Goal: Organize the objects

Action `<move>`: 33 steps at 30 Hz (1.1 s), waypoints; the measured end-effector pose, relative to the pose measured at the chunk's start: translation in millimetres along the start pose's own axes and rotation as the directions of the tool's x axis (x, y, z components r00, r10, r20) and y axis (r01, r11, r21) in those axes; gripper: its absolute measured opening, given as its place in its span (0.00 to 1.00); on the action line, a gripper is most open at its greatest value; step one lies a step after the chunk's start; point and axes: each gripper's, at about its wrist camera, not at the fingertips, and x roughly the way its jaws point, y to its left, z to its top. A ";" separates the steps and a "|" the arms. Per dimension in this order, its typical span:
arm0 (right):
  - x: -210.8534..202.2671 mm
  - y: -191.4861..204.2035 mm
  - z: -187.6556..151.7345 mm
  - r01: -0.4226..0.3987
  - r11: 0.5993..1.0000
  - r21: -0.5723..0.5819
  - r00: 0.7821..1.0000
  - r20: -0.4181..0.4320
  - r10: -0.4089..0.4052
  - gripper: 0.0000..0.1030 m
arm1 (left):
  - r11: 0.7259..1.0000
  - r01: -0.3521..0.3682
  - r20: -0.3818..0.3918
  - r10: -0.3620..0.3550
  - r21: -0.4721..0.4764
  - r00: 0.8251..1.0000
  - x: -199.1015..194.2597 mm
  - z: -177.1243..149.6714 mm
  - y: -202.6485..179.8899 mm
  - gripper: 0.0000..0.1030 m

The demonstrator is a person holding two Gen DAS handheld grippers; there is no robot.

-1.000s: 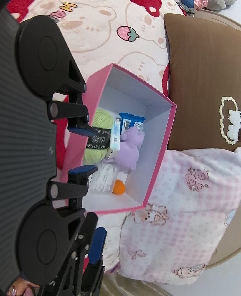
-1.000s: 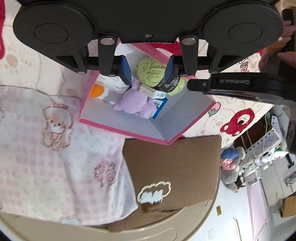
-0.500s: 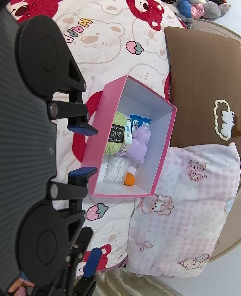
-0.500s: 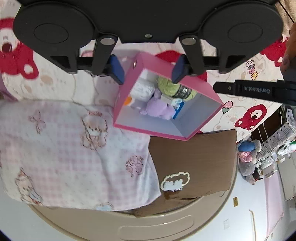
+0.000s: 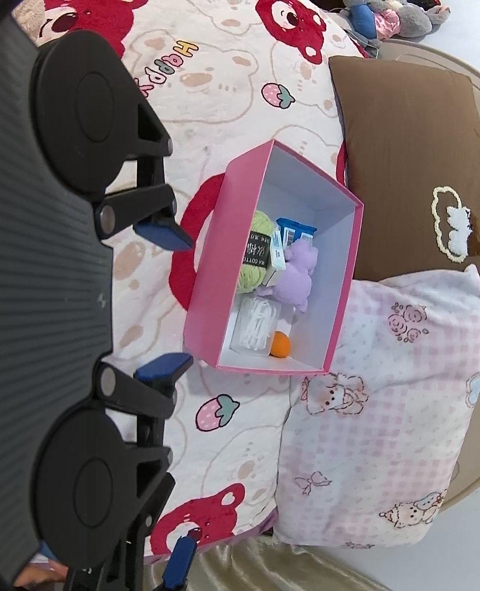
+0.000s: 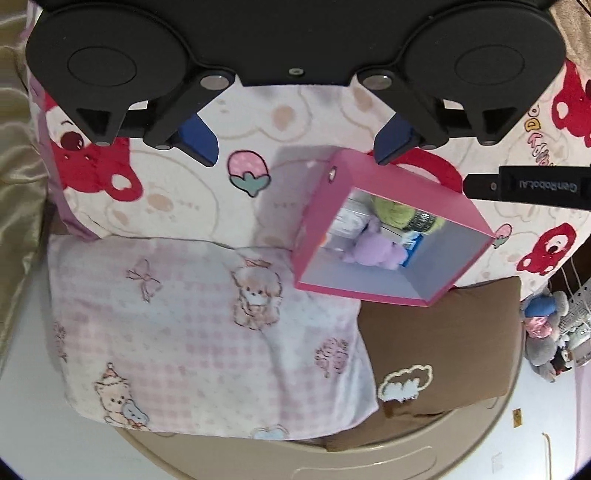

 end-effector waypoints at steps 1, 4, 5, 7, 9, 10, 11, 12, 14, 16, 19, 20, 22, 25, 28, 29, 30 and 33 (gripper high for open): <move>0.1 -4.1 -1.3 -0.004 1.000 0.017 1.000 -0.009 0.004 0.91 | 1.000 -0.001 -0.002 0.001 0.004 1.000 0.5 -0.7 -2.7 0.66; -0.6 -13.0 -3.4 -0.010 0.998 0.056 1.000 -0.025 0.011 0.91 | 1.000 -0.001 -0.012 0.002 0.018 1.000 3.5 -4.2 -9.3 0.76; -1.1 -15.0 -3.9 -0.008 0.998 0.066 1.000 -0.027 0.010 0.91 | 1.000 0.003 -0.015 -0.003 0.022 1.000 4.6 -5.3 -11.4 0.80; -3.2 -18.7 -4.4 -0.008 0.997 0.080 1.000 -0.030 0.010 0.91 | 1.000 0.011 -0.019 -0.010 0.025 1.000 7.1 -7.2 -15.0 0.86; -4.9 -22.5 -4.5 -0.015 0.995 0.094 0.999 -0.036 0.018 0.91 | 1.000 0.013 -0.019 -0.013 0.027 1.000 9.9 -8.4 -17.9 0.93; -5.2 -23.5 -4.4 -0.015 0.995 0.098 0.999 -0.038 0.019 0.91 | 1.000 0.011 -0.020 -0.010 0.027 1.000 11.6 -8.6 -19.2 0.96; -5.7 -24.6 -4.6 -0.012 0.995 0.102 0.999 -0.041 0.016 0.91 | 1.000 0.006 -0.021 -0.005 0.029 1.000 13.0 -8.9 -21.2 0.97; -6.1 -25.4 -4.9 -0.007 0.995 0.102 0.999 -0.044 0.012 0.91 | 0.999 0.000 -0.028 0.001 0.033 1.000 14.5 -8.8 -23.0 0.98; -6.5 -25.9 -4.7 0.002 0.995 0.096 0.999 -0.047 0.003 0.91 | 0.999 -0.011 -0.067 0.014 0.042 0.998 20.9 -7.9 -26.9 0.99; -6.7 -27.9 -4.9 0.009 0.995 0.097 0.999 -0.051 -0.004 0.91 | 0.998 -0.028 -0.129 0.035 0.054 0.991 29.4 -6.5 -30.0 0.99; -6.9 -30.9 -4.9 0.015 0.994 0.106 0.998 -0.056 -0.009 0.91 | 0.998 -0.029 -0.142 0.036 0.051 0.989 33.1 -10.8 -32.6 0.99; -6.3 -31.9 -4.7 0.012 0.994 0.109 0.998 -0.063 -0.005 0.91 | 0.999 -0.030 -0.139 0.036 0.046 0.990 33.0 -12.6 -32.9 0.99; -5.4 -33.0 -5.2 0.011 0.994 0.112 0.997 -0.076 -0.003 0.91 | 0.999 -0.026 -0.141 0.031 0.040 0.990 32.5 -15.4 -32.5 0.99; -2.5 -32.5 -6.5 0.024 0.995 0.100 0.996 -0.091 -0.015 0.91 | 0.999 -0.027 -0.137 0.030 0.028 0.990 28.8 -18.6 -32.8 0.99; 0.8 -31.5 -7.8 0.030 0.995 0.094 0.994 -0.103 -0.020 0.91 | 0.999 -0.029 -0.134 0.032 0.029 0.991 24.2 -20.2 -34.7 0.99; 1.8 -31.4 -8.2 0.029 0.995 0.093 0.994 -0.106 -0.019 0.91 | 0.999 -0.032 -0.133 0.036 0.036 0.990 22.8 -20.5 -35.8 0.99; 3.3 -30.9 -8.6 0.027 0.996 0.090 0.994 -0.110 -0.017 0.91 | 0.998 -0.038 -0.137 0.044 0.045 0.990 22.1 -20.3 -36.6 0.99; 7.7 -27.6 -10.2 0.039 0.996 0.077 0.991 -0.129 -0.028 0.91 | 0.996 -0.064 -0.148 0.073 0.063 0.986 22.0 -20.5 -38.0 0.99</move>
